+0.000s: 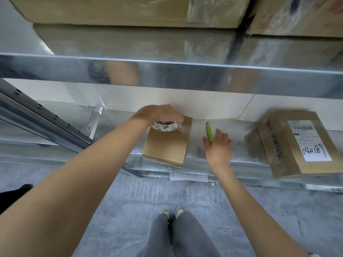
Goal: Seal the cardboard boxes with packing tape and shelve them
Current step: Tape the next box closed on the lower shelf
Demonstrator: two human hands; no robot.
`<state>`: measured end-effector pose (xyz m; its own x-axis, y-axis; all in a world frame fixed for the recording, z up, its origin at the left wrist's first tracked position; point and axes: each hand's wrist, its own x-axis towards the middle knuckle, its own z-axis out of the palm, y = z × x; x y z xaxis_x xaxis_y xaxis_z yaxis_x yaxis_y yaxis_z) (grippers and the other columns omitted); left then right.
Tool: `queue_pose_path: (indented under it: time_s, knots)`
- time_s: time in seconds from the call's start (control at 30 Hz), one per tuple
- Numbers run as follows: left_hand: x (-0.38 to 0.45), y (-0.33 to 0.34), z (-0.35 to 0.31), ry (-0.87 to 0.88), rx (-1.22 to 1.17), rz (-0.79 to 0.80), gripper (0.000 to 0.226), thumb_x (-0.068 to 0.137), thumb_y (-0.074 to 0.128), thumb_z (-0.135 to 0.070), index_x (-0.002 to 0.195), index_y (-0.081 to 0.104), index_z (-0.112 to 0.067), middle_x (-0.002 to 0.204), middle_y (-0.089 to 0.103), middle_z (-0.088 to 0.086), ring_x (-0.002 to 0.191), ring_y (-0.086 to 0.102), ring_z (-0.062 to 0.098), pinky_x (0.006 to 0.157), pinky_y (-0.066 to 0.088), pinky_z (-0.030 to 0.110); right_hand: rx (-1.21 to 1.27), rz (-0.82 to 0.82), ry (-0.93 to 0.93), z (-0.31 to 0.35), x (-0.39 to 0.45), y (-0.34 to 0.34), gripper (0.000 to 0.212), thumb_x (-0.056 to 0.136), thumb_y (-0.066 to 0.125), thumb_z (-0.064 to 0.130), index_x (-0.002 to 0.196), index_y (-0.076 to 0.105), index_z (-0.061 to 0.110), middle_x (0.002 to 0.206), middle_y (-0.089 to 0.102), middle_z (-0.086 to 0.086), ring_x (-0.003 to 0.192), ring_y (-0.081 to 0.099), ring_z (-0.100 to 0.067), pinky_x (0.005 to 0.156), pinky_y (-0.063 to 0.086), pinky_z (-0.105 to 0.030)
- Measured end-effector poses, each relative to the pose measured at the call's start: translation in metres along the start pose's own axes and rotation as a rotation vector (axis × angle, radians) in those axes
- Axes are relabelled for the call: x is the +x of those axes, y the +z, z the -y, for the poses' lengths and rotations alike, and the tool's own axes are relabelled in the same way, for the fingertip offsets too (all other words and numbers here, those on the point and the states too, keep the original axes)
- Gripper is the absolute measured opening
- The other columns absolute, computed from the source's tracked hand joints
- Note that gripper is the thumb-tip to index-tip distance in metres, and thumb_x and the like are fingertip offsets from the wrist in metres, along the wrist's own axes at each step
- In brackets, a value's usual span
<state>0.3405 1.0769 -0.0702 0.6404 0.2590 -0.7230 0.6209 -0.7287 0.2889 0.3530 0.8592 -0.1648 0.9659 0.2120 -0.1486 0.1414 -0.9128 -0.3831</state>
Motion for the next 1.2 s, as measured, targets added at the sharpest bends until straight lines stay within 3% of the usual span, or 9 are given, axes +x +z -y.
queue_pose_path:
  time_s: [0.1,0.2,0.33,0.43,0.57,0.77,0.9,1.0,1.2]
  knots:
    - [0.005,0.002,0.002,0.007,-0.021,-0.036,0.028,0.068,0.06,-0.046,0.059,0.052,-0.022,0.055,0.052,-0.003,0.049,0.047,0.019,0.064,0.037,0.03,-0.152,0.127,-0.006,-0.005,0.004,0.008,0.045,0.094,0.056,0.033,0.128,0.044,0.005,0.121,0.049,-0.016,0.111,0.052,-0.035,0.079,0.046,-0.041]
    - [0.008,0.003,0.003,0.023,-0.038,-0.064,0.029,0.065,0.057,-0.05,0.066,0.061,-0.021,0.062,0.058,-0.001,0.055,0.054,0.02,0.066,0.04,0.03,-0.159,0.16,-0.049,-0.001,0.011,0.016,0.031,0.098,0.045,0.013,0.128,0.043,0.006,0.116,0.053,-0.016,0.102,0.06,-0.035,0.068,0.04,-0.036]
    - [0.01,0.006,0.004,0.028,-0.042,-0.079,0.031,0.061,0.053,-0.053,0.064,0.059,-0.023,0.068,0.06,0.0,0.062,0.057,0.021,0.072,0.044,0.033,0.214,0.158,0.087,0.006,0.007,-0.003,0.025,0.098,0.038,0.009,0.12,0.046,0.0,0.098,0.06,-0.023,0.092,0.06,-0.041,0.065,0.035,-0.034]
    - [0.009,0.006,0.005,0.03,-0.048,-0.082,0.035,0.061,0.053,-0.053,0.072,0.063,-0.021,0.075,0.064,0.001,0.069,0.061,0.022,0.079,0.048,0.035,0.541,0.1,0.072,0.017,-0.009,-0.031,0.027,0.093,0.044,0.019,0.113,0.058,0.006,0.073,0.055,-0.008,0.065,0.051,-0.029,0.057,0.032,-0.032]
    - [0.009,0.005,0.004,0.036,-0.039,-0.087,0.044,0.053,0.053,-0.056,0.073,0.069,-0.02,0.067,0.065,0.0,0.06,0.061,0.021,0.069,0.045,0.031,0.825,0.308,0.059,0.036,-0.029,-0.053,0.026,0.095,0.048,0.014,0.086,0.069,0.027,0.056,0.041,0.0,0.039,0.032,-0.009,0.036,0.024,-0.017]
    - [0.009,0.006,0.001,0.031,-0.019,-0.088,0.032,0.06,0.053,-0.054,0.063,0.059,-0.023,0.06,0.057,-0.001,0.055,0.052,0.021,0.065,0.039,0.029,0.608,0.298,-0.072,0.054,-0.038,-0.054,0.023,0.092,0.047,0.007,0.088,0.07,0.004,0.059,0.035,-0.006,0.059,0.031,-0.02,0.048,0.025,-0.024]
    - [0.009,0.006,0.001,0.035,-0.009,-0.08,0.031,0.059,0.052,-0.054,0.063,0.059,-0.024,0.06,0.057,-0.001,0.054,0.053,0.021,0.065,0.039,0.03,0.543,0.298,-0.064,0.06,-0.038,-0.058,0.036,0.091,0.044,0.002,0.061,0.056,0.018,0.045,0.034,0.004,0.048,0.033,-0.019,0.046,0.027,-0.025]
    - [0.01,0.006,0.002,0.028,-0.023,-0.079,0.029,0.058,0.051,-0.052,0.057,0.054,-0.023,0.056,0.053,-0.002,0.052,0.05,0.021,0.064,0.037,0.03,0.522,0.294,-0.059,0.062,-0.038,-0.058,0.041,0.09,0.042,0.0,0.056,0.049,0.023,0.047,0.035,0.002,0.046,0.034,-0.019,0.047,0.029,-0.026]
    - [0.013,0.005,0.005,0.037,-0.065,-0.103,0.029,0.073,0.056,-0.048,0.058,0.054,-0.023,0.059,0.055,-0.002,0.055,0.051,0.021,0.064,0.037,0.03,0.532,0.274,-0.043,0.067,-0.04,-0.056,0.027,0.093,0.043,0.002,0.088,0.07,0.0,0.05,0.038,0.0,0.048,0.034,-0.017,0.055,0.036,-0.031]
